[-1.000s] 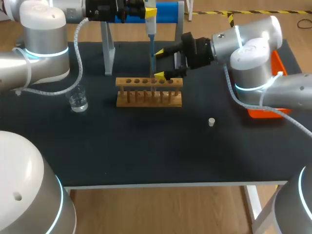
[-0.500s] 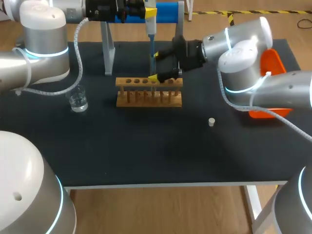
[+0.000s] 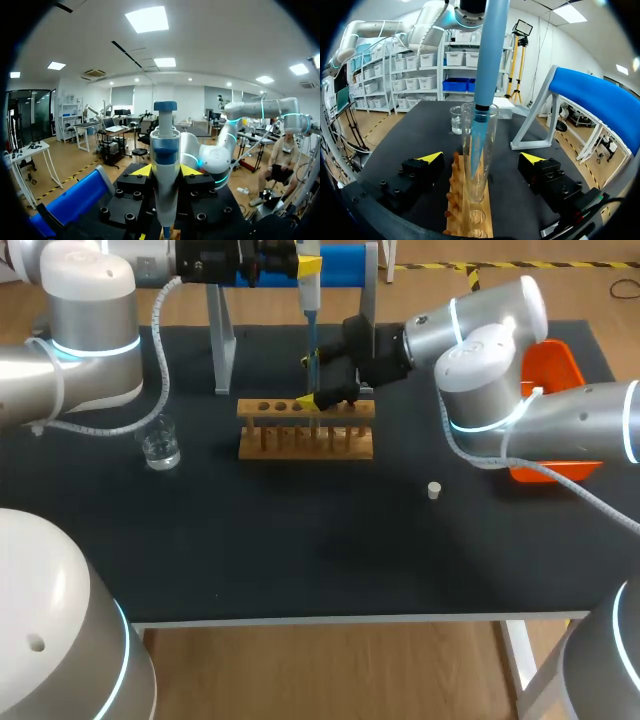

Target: Invert the test tube, pick up the pipette, mount the tip to pipette, aspirate from beaker and dispense into the tube, eject the tip, return the pipette, and cap with the stopper.

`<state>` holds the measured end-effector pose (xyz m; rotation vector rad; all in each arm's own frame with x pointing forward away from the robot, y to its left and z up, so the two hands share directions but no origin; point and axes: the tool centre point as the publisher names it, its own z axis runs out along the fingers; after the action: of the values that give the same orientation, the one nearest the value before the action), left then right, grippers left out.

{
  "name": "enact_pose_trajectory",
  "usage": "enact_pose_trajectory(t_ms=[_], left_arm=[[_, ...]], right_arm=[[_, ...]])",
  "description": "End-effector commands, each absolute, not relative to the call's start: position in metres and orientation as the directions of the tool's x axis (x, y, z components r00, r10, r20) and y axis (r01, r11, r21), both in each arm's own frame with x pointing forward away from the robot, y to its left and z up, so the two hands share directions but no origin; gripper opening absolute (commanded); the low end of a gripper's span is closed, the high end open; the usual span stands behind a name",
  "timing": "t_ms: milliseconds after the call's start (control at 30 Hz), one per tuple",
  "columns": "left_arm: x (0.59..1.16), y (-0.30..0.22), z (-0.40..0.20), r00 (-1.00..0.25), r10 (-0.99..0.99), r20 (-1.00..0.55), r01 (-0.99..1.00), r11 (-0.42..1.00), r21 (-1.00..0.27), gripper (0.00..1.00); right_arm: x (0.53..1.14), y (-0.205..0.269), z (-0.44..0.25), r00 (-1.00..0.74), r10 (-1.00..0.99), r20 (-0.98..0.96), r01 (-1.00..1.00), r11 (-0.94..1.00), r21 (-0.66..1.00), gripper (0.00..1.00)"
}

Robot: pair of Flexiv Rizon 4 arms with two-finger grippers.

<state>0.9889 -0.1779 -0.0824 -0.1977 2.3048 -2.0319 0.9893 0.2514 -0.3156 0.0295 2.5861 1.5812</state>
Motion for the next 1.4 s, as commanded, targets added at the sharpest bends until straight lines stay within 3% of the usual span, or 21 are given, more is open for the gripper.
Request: enact_pose_trajectory(t_ms=[33,1400], left_arm=[[0.9884,-0.1783,-0.0819,-0.989,-0.140,0.038,-0.055,0.123,-0.991,0.00],[0.9882,-0.1787,-0.0801,-0.989,-0.141,0.034,-0.052,0.124,-0.991,0.00]], right_arm=[[0.9910,0.2552,-0.3170,-0.994,0.072,-0.086,-0.041,0.472,0.881,1.00],[0.9914,0.2639,-0.3155,-0.994,0.068,-0.086,-0.044,0.476,0.878,1.00]])
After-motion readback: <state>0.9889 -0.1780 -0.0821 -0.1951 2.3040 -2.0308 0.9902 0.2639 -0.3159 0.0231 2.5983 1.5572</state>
